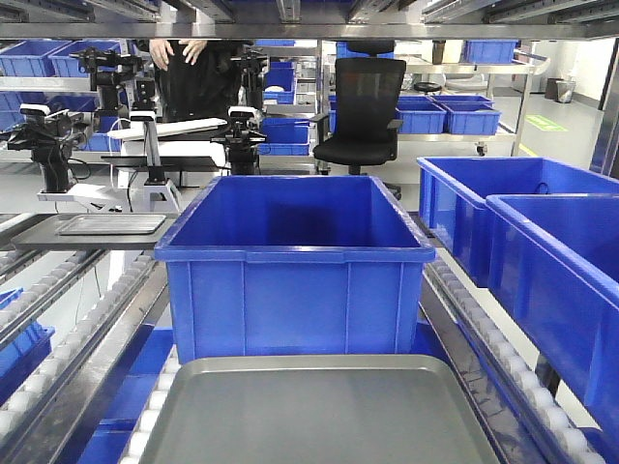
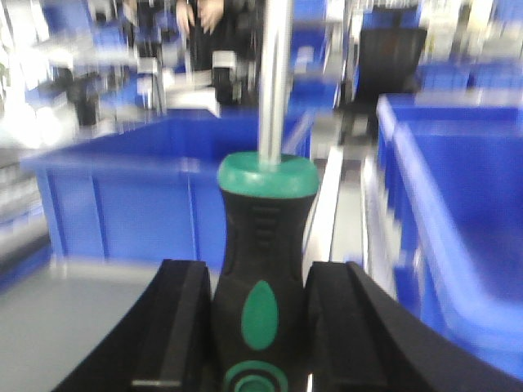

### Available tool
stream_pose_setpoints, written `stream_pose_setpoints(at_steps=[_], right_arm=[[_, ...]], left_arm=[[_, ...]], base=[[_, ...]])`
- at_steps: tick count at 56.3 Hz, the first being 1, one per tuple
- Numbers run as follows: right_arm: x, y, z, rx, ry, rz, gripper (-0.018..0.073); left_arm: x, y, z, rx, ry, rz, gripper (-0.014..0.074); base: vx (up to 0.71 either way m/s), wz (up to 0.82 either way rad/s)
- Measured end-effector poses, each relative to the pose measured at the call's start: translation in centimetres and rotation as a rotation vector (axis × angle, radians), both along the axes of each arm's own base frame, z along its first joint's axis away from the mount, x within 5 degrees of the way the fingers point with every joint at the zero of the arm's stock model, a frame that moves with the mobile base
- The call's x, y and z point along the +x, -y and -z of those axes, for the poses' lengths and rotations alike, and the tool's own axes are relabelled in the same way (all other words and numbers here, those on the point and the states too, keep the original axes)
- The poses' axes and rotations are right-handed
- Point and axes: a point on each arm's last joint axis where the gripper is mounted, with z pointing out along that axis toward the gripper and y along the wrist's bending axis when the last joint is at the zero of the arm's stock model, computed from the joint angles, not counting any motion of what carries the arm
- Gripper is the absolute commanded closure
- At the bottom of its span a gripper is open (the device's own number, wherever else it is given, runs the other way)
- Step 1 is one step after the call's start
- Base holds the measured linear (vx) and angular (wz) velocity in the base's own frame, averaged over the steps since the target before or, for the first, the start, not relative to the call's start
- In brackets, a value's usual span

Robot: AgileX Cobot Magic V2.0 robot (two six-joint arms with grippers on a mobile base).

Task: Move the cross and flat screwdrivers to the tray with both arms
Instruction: 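Hold both screwdrivers while stopping in front of the grey tray, then lower both screwdrivers onto the grey tray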

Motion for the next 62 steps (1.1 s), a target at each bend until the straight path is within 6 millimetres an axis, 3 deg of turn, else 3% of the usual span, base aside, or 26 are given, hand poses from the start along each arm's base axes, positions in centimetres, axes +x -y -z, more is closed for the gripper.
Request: stream_pose_setpoints(at_steps=[8, 18, 25, 36, 48, 62], right_arm=[[3.6, -0.2, 2.2, -0.008, -0.212, -0.027, 0.0567], [7.9, -0.6, 4.3, -0.038, -0.379, -0.077, 0.0567], [11.0, -2.5, 4.8, -0.044, -0.444, -0.188, 0.0567], [16.0, -6.5, 7.1, -0.023, -0.582, -0.285, 0.0567], [19.5, -8.3, 9.9, 0.009, -0.701, -0.281, 0.0567], [21.5, -8.8, 12.5, 0.023, -0.771, -0.257, 0.0561]], left_arm=[[2.3, 0.4, 0.8, -0.029, -0.114, 0.011, 0.0599], [8.6, 2.3, 3.5, -0.052, -0.366, 0.108, 0.0596], [13.2, 5.8, 5.3, -0.07, -0.505, 0.304, 0.0595], [19.4, 12.2, 10.5, -0.13, -0.737, 0.469, 0.0594], [22.2, 16.4, 13.2, -0.142, -0.844, 0.518, 0.0594], [22.6, 17.0, 13.3, -0.172, -0.854, 0.508, 0.0585]], base=[[0.0, 0.0], [0.0, 0.0], [0.0, 0.0], [0.0, 0.0], [0.0, 0.0], [0.0, 0.0]])
